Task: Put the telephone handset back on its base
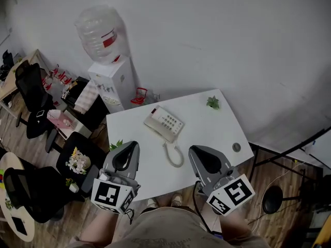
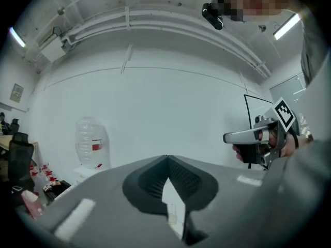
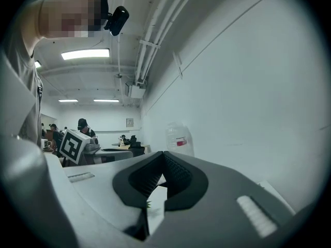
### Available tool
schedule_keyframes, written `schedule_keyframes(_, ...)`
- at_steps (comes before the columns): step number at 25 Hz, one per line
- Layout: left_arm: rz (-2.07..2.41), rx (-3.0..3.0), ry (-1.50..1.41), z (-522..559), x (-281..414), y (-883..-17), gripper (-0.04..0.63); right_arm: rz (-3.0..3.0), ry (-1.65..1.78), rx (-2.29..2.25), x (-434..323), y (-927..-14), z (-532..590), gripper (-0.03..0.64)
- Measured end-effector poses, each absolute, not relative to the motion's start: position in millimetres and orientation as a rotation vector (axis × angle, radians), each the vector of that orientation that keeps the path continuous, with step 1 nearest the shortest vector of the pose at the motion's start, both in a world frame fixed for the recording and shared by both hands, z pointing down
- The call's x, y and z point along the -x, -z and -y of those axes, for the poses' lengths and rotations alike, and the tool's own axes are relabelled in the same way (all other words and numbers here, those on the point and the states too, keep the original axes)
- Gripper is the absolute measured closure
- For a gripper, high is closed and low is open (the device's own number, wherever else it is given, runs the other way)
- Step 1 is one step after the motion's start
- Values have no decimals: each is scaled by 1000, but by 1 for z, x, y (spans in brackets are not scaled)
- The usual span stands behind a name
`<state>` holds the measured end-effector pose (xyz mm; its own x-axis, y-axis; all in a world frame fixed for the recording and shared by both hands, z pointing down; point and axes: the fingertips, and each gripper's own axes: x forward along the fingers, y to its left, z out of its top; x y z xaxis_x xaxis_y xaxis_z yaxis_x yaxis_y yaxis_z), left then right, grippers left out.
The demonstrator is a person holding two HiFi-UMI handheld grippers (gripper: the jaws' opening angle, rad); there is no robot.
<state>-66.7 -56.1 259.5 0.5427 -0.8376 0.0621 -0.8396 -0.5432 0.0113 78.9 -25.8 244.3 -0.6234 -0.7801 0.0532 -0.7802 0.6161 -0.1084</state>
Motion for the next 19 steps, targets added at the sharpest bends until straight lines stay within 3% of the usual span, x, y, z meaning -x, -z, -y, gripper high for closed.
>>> schedule_keyframes(9, 1483, -2704, -188, 44, 62, -303, 594, 2726, -311, -1319, -72, -301, 15, 594)
schedule_keyframes(19, 1484, -2668, -162, 41, 69, -304, 594, 2726, -281, -1331, -76, -297, 26, 594)
